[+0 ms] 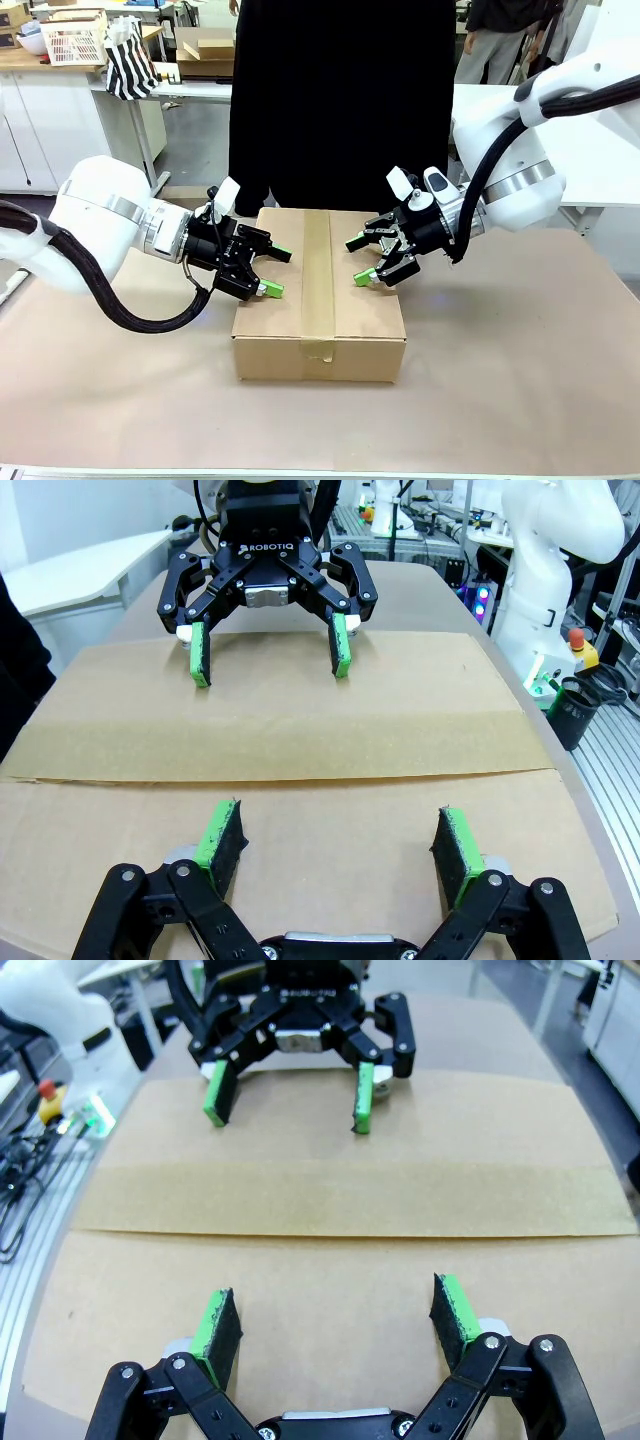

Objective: Pack the gift set into the box.
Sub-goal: Press and hold the closed box until the human finishes sealing it.

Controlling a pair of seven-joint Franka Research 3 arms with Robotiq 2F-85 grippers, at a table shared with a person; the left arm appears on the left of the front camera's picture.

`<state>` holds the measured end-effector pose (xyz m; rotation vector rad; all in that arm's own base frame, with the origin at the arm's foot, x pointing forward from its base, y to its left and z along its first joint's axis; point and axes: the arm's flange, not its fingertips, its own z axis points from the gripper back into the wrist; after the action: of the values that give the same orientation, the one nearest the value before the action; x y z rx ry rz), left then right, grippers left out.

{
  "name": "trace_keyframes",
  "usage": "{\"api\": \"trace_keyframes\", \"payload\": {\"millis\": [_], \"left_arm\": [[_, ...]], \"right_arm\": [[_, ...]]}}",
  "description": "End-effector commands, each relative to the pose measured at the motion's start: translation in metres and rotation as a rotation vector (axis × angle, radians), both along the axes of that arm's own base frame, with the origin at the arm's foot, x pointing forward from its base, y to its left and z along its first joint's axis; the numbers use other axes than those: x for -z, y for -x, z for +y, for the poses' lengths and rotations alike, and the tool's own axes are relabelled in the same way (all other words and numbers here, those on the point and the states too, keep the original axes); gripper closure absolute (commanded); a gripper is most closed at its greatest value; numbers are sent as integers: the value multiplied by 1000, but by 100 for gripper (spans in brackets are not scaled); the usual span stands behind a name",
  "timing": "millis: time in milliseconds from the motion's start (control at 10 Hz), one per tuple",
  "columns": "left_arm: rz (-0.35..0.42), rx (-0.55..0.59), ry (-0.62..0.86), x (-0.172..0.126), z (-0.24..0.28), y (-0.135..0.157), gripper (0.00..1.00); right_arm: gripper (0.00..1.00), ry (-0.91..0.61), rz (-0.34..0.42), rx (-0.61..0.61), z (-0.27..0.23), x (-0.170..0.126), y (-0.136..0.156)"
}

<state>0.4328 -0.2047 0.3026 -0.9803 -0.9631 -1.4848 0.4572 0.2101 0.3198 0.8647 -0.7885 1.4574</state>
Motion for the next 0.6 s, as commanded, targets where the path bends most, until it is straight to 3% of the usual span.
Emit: {"api": "trace_keyframes", "payload": {"millis": [0, 100, 200, 400, 500], "left_arm": [[0, 0, 0, 0, 0, 0, 0], [130, -3, 27, -24, 8, 10, 0], [233, -15, 74, -57, 21, 22, 0], [410, -60, 27, -107, 50, 45, 0], [523, -111, -22, -120, 71, 55, 0]], "right_arm": [[0, 2, 93, -39, 2, -14, 4], [0, 14, 227, -41, 6, -34, 13], [0, 42, 306, -26, 6, -67, 25], [0, 114, 493, 53, -10, -129, 51], [0, 169, 619, 211, -37, -151, 62]]}}
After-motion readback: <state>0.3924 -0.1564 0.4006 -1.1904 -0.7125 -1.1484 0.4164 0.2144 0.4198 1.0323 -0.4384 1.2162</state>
